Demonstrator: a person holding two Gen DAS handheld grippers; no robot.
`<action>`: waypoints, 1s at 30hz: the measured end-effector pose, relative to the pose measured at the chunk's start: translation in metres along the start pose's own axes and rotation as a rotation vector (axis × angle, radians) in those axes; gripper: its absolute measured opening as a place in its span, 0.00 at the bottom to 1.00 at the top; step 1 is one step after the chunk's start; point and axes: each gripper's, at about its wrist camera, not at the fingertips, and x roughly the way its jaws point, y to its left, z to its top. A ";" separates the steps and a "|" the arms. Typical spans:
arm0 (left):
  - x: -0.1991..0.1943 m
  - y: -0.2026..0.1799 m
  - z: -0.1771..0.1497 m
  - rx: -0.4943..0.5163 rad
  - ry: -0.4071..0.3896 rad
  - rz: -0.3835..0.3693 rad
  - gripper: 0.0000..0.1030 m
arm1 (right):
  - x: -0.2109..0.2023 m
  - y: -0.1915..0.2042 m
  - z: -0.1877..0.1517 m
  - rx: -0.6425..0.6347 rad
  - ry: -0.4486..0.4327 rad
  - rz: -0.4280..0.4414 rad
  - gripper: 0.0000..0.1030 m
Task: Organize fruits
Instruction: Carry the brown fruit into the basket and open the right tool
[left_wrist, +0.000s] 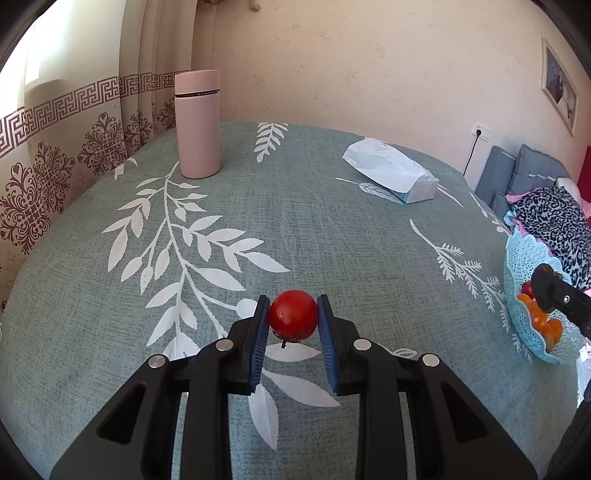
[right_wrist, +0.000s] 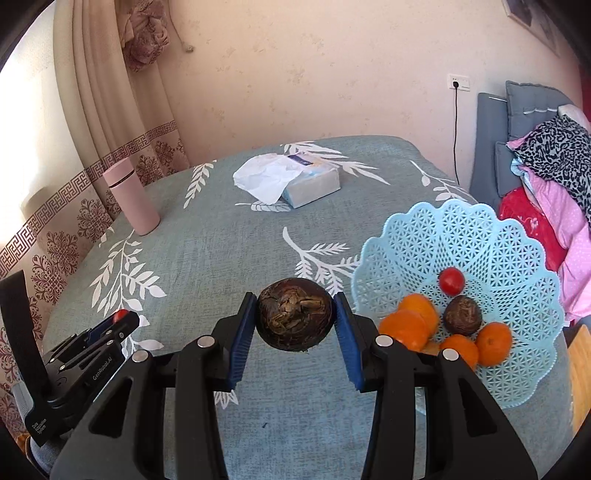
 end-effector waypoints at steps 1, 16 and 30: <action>0.000 -0.001 0.000 0.002 0.000 -0.001 0.25 | -0.004 -0.007 0.001 0.011 -0.010 -0.015 0.42; 0.000 -0.010 -0.006 0.037 0.004 -0.002 0.25 | -0.030 -0.098 0.001 0.203 -0.051 -0.164 0.42; -0.002 -0.023 -0.007 0.065 0.012 -0.043 0.25 | -0.036 -0.121 -0.029 0.257 -0.025 -0.155 0.43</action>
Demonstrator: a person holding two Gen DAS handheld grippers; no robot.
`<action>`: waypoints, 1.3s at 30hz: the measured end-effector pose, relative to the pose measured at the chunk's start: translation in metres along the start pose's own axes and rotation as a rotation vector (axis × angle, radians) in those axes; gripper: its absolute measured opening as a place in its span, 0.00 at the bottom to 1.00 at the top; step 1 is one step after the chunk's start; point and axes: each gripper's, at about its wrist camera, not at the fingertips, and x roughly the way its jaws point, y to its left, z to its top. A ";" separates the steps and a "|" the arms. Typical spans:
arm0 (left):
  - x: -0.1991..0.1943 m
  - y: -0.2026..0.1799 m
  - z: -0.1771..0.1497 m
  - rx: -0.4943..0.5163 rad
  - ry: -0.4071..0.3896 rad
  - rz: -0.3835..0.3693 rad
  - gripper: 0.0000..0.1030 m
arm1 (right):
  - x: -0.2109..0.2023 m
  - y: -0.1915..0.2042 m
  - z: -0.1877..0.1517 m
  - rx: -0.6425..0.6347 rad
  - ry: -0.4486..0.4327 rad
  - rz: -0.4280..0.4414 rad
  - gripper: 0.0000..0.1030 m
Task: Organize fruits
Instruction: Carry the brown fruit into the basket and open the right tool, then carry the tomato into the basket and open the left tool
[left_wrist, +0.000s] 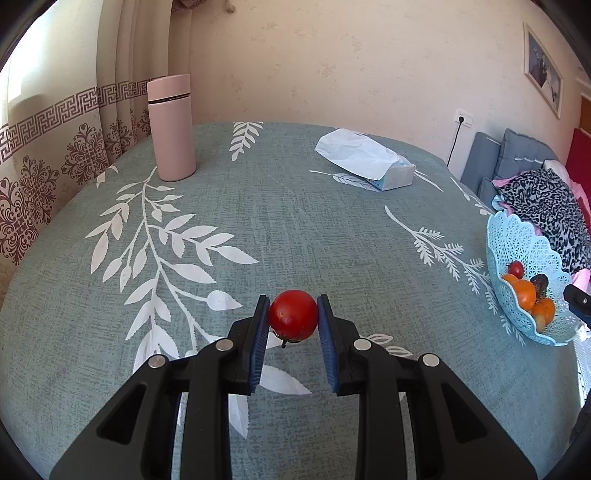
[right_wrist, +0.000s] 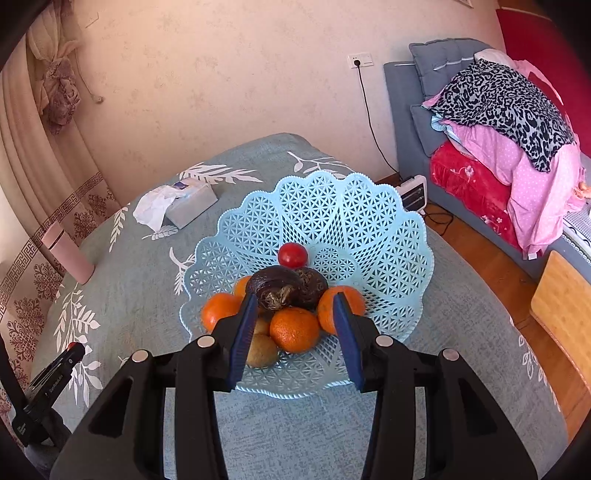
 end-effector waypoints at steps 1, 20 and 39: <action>0.000 -0.002 0.000 0.004 0.003 -0.005 0.25 | 0.002 -0.001 0.000 -0.004 0.007 0.008 0.43; -0.014 -0.083 0.017 0.122 0.001 -0.130 0.25 | 0.019 -0.016 0.004 -0.049 0.000 0.031 0.44; 0.006 -0.150 0.028 0.232 -0.001 -0.179 0.25 | 0.013 -0.037 0.009 -0.001 -0.112 -0.052 0.48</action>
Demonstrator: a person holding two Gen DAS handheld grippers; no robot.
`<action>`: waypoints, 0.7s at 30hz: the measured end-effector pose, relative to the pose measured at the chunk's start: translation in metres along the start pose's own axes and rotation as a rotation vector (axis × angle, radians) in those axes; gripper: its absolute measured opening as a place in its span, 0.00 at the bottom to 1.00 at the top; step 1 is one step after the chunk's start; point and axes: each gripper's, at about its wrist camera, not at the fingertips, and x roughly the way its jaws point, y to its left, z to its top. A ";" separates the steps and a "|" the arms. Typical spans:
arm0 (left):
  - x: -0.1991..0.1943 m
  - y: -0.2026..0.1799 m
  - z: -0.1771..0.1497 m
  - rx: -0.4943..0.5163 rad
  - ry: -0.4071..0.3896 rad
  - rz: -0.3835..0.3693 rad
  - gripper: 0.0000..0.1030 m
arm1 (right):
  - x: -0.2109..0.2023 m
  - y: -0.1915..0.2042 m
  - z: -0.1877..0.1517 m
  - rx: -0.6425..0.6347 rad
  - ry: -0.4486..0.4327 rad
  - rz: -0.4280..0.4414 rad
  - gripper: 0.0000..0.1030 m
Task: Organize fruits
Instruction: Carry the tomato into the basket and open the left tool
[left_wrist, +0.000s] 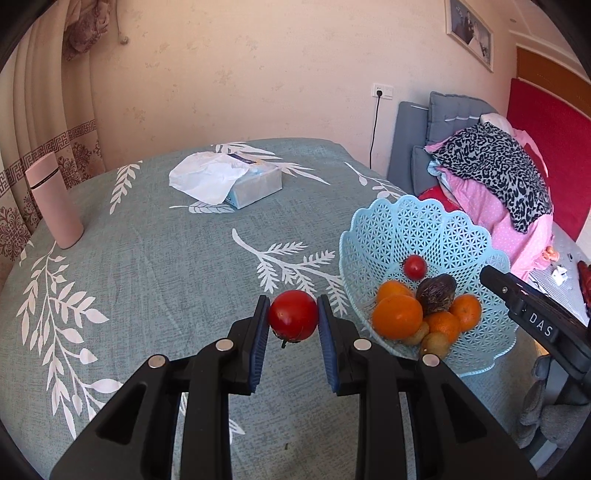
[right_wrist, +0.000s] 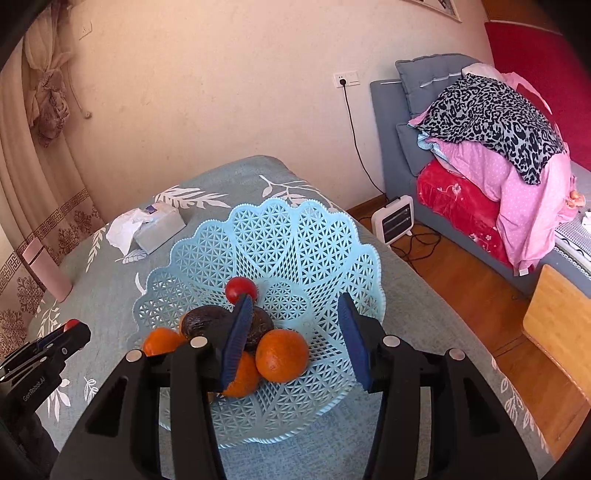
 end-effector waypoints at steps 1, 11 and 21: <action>0.002 -0.004 0.002 0.009 -0.005 -0.006 0.25 | -0.002 0.000 0.000 -0.002 -0.012 -0.005 0.48; 0.017 -0.047 0.020 0.084 -0.035 -0.066 0.25 | -0.003 -0.005 -0.002 0.003 -0.029 -0.017 0.48; 0.028 -0.061 0.017 0.140 -0.054 -0.081 0.25 | -0.006 -0.005 -0.003 -0.005 -0.053 -0.054 0.49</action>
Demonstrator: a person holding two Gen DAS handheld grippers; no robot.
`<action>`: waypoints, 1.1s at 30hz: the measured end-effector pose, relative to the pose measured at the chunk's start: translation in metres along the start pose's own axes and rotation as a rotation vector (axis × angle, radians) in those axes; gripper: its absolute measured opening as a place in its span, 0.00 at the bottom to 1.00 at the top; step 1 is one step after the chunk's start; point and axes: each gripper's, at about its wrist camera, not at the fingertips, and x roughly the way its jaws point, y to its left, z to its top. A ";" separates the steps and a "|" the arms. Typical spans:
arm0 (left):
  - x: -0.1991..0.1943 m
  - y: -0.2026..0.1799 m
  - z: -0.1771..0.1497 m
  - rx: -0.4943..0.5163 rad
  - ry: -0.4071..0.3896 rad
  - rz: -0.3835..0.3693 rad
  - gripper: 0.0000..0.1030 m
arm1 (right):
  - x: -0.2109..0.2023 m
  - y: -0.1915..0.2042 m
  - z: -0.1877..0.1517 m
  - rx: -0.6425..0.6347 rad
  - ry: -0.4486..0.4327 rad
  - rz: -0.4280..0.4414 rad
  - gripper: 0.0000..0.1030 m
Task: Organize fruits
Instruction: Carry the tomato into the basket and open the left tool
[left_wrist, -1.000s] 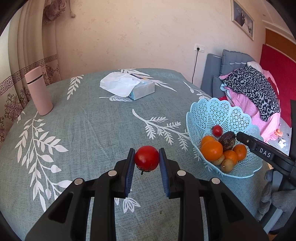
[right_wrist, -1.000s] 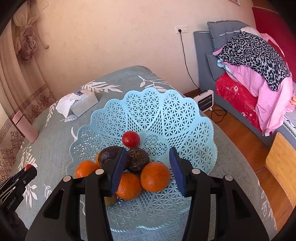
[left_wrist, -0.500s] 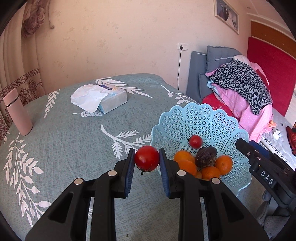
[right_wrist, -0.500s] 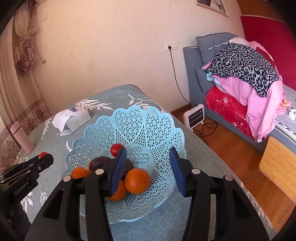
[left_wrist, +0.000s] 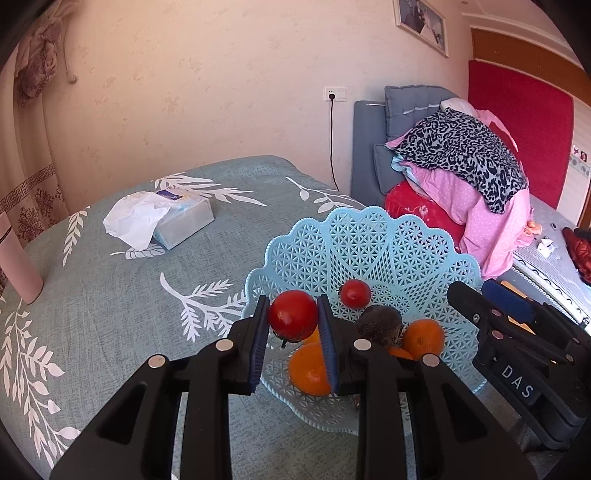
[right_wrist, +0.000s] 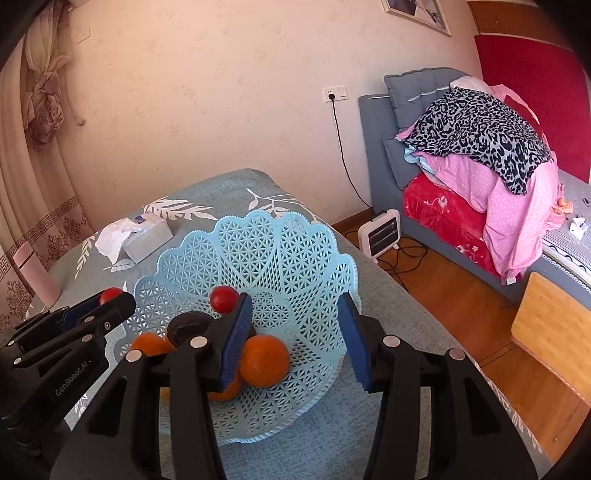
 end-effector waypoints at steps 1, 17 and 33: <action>0.000 0.000 0.000 -0.001 -0.001 -0.003 0.25 | 0.000 0.000 0.000 0.000 0.000 -0.003 0.49; -0.007 0.000 -0.003 0.007 -0.023 -0.037 0.26 | -0.006 0.006 -0.008 -0.011 0.010 -0.025 0.49; -0.024 -0.005 0.000 0.006 -0.088 -0.103 0.53 | -0.021 0.001 -0.007 0.003 -0.016 -0.057 0.49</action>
